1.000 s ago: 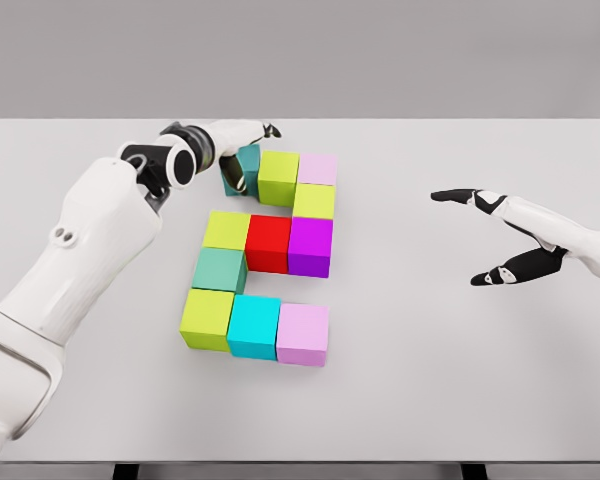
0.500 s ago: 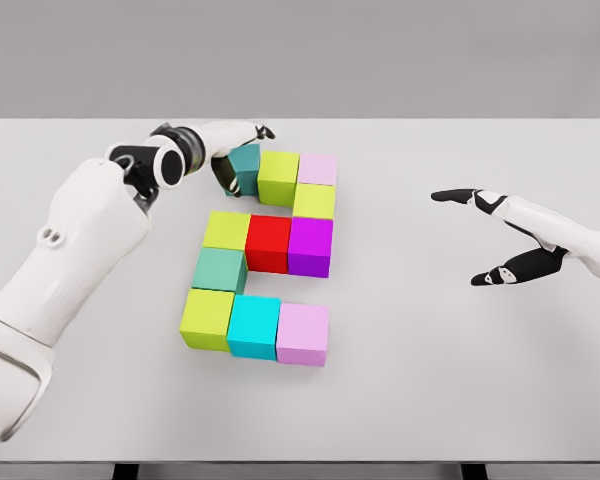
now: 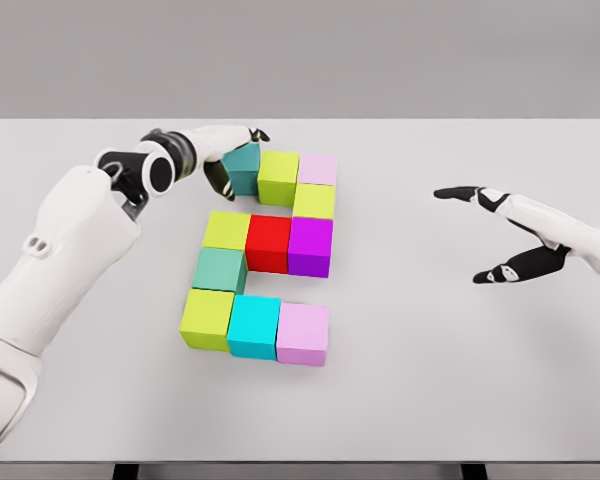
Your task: Assemble the squares on the desktop into the number 2
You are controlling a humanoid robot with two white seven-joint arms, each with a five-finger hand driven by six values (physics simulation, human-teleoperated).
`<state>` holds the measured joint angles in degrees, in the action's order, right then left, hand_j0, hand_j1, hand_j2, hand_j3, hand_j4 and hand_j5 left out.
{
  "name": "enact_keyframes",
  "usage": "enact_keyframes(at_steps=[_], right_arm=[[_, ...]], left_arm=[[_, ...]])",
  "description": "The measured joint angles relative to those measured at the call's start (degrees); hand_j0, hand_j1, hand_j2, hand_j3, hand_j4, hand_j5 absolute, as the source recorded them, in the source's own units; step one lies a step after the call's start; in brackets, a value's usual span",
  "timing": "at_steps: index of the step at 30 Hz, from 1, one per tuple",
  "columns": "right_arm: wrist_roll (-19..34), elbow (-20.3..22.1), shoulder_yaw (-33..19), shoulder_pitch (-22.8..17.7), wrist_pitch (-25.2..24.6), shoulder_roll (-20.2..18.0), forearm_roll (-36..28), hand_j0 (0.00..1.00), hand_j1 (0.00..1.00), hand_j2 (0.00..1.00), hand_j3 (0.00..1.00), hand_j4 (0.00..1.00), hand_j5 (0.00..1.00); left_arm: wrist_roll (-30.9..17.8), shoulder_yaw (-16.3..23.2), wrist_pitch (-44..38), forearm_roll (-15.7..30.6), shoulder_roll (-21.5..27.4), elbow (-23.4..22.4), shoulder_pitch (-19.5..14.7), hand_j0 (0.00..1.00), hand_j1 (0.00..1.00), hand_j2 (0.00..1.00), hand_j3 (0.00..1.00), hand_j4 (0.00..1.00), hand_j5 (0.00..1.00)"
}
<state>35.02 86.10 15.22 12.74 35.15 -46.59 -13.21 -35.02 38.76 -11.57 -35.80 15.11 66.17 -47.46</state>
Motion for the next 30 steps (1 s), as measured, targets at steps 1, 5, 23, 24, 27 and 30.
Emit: enact_keyframes(at_steps=[1,5,23,24,27,30], right_arm=[[0.00,0.00,-0.05,0.00,0.00,0.00,0.00,1.00,1.00,1.00,1.00,1.00,1.00],[0.00,-0.02,-0.14,-0.09,0.00,-0.01,0.01,1.00,1.00,1.00,1.00,1.00,1.00],[0.00,0.02,-0.21,-0.09,0.00,0.01,0.01,1.00,1.00,1.00,1.00,1.00,1.00],[0.00,0.01,-0.21,-0.09,0.00,0.00,0.02,1.00,1.00,1.00,1.00,1.00,1.00],[0.00,0.06,-0.19,-0.09,0.00,0.01,0.01,1.00,1.00,1.00,1.00,1.00,1.00],[0.00,0.07,-0.19,-0.09,0.00,0.03,0.01,1.00,1.00,1.00,1.00,1.00,1.00]], left_arm=[[0.00,0.01,0.01,0.15,0.12,0.07,0.35,0.97,0.97,0.97,0.97,0.97,0.97],[0.01,-0.02,0.06,0.53,0.41,0.28,0.79,0.98,0.98,0.98,0.98,0.98,0.98],[0.00,0.03,0.06,1.10,1.83,3.24,1.67,0.99,0.99,0.99,0.99,0.99,0.99],[0.00,0.03,0.08,1.12,1.84,3.30,1.67,0.99,0.99,0.99,0.99,0.99,0.99],[0.02,0.02,0.11,1.32,1.92,3.70,2.29,0.98,0.98,0.98,0.98,0.98,0.98],[0.01,0.02,0.12,1.41,1.97,3.86,2.37,0.99,0.99,0.99,0.99,0.99,0.99]])
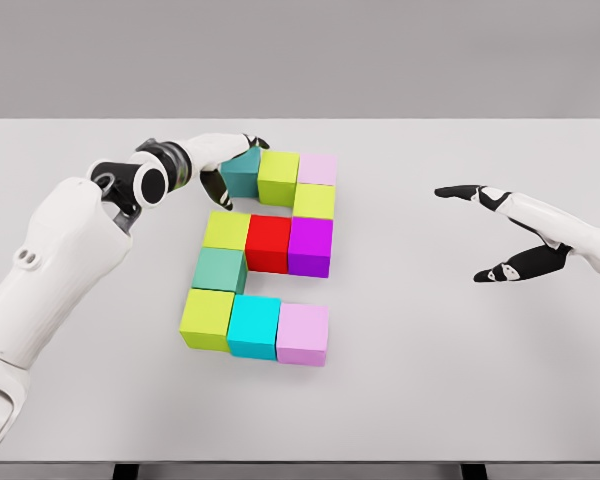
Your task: Assemble the squares on the desktop into the number 2
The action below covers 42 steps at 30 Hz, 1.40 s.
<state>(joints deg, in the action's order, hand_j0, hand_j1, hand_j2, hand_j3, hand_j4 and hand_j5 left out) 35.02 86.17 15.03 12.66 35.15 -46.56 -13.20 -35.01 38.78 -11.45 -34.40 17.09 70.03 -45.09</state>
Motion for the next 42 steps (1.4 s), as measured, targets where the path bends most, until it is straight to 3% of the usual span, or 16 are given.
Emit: enact_keyframes(at_steps=[42], right_arm=[[0.00,0.02,-0.03,-0.09,0.00,-0.04,0.03,1.00,1.00,1.00,1.00,1.00,1.00]], left_arm=[[0.00,-0.09,-0.05,0.48,0.82,2.53,1.05,0.99,0.99,0.99,0.99,0.99,0.99]])
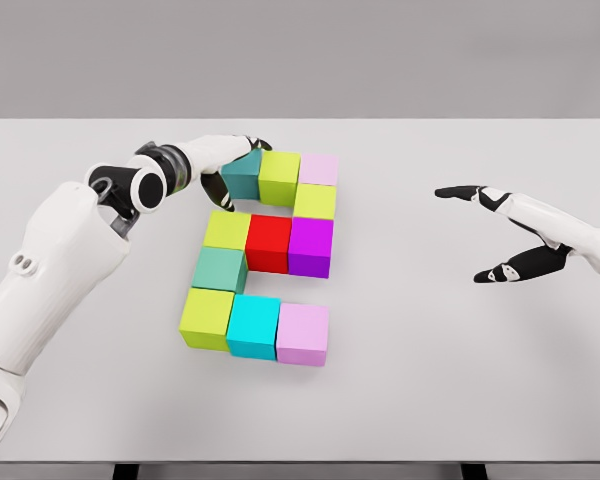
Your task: Assemble the squares on the desktop into the number 2
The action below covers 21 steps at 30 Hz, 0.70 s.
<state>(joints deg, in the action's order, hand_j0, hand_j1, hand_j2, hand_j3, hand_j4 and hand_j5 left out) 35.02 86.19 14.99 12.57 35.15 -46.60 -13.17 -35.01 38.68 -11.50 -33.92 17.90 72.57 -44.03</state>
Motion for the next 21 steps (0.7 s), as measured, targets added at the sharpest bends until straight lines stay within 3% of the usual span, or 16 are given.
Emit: enact_keyframes(at_steps=[21], right_arm=[[0.00,0.01,0.00,0.00,0.00,0.00,-0.01,1.00,1.00,1.00,1.00,1.00,1.00]], left_arm=[[-0.01,-0.05,-0.07,-0.08,0.01,0.77,0.35,0.99,0.99,0.99,0.99,0.99,0.99]])
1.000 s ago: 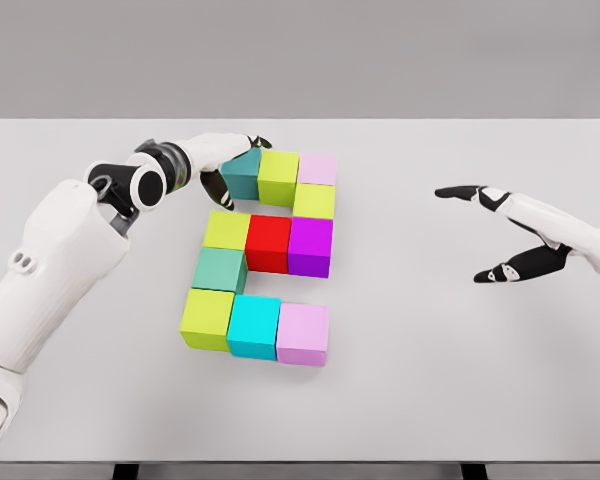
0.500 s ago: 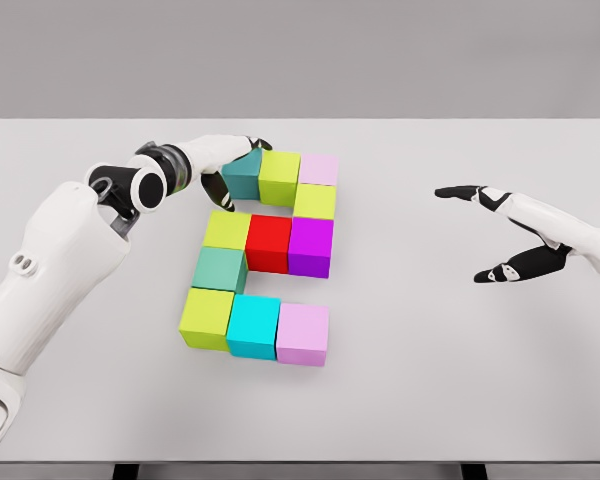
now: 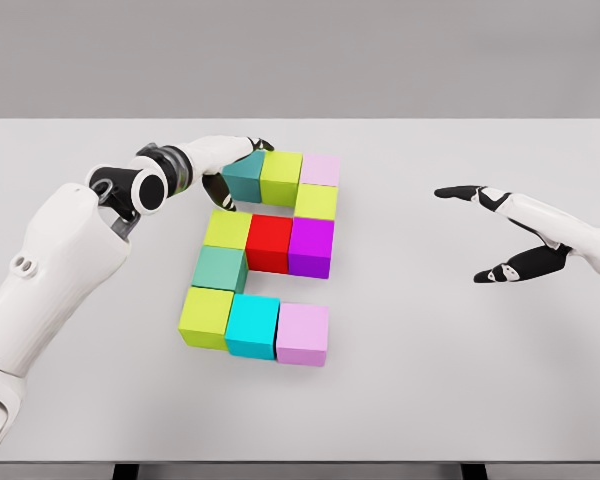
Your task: Assemble the squares on the desktop into the number 2
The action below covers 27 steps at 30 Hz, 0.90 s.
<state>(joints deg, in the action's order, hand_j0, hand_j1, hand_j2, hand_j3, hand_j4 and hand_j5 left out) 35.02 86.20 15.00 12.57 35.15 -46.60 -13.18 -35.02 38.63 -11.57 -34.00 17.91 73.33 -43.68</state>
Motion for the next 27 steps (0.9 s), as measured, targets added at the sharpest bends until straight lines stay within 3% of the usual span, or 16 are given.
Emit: enact_keyframes(at_steps=[18,27], right_arm=[[0.00,0.07,0.02,0.00,0.00,0.07,0.00,1.00,1.00,1.00,1.00,1.00,1.00],[0.00,0.03,-0.03,0.00,0.00,0.04,0.01,1.00,1.00,1.00,1.00,1.00,1.00]], left_arm=[[0.00,-0.46,0.20,-0.04,2.13,0.43,-0.09,1.00,1.00,1.00,1.00,1.00,1.00],[0.00,-1.44,0.65,2.16,9.20,3.99,0.00,1.00,1.00,1.00,1.00,1.00,1.00]])
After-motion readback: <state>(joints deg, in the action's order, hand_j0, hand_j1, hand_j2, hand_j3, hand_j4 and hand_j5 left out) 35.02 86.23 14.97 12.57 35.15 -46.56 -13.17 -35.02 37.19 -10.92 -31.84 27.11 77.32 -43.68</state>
